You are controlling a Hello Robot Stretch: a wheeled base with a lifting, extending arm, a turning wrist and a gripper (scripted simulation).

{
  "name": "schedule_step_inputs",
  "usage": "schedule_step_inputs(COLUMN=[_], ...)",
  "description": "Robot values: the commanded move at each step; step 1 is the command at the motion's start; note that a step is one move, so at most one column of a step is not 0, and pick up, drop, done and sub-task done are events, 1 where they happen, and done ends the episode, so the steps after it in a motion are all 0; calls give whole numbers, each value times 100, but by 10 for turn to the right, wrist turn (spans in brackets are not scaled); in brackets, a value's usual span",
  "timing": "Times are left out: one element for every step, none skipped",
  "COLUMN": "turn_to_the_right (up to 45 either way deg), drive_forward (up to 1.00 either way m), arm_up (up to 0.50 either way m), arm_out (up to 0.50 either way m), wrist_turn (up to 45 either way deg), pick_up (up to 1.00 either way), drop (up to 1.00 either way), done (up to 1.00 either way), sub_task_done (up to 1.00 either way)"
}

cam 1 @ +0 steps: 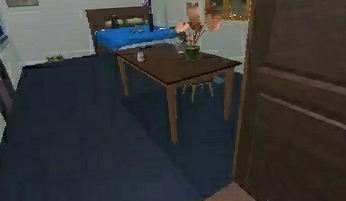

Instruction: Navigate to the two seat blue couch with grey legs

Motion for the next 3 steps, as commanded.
schedule_step_inputs(turn_to_the_right=[-330,0,-30], drive_forward=[0,100,0], arm_up=[0,0,0], arm_out=[0,0,0], wrist_turn=[0,0,0], pick_up=[0,0,0], drop=[0,0,0], done=[0,0,0], sub_task_done=[0,0,0])
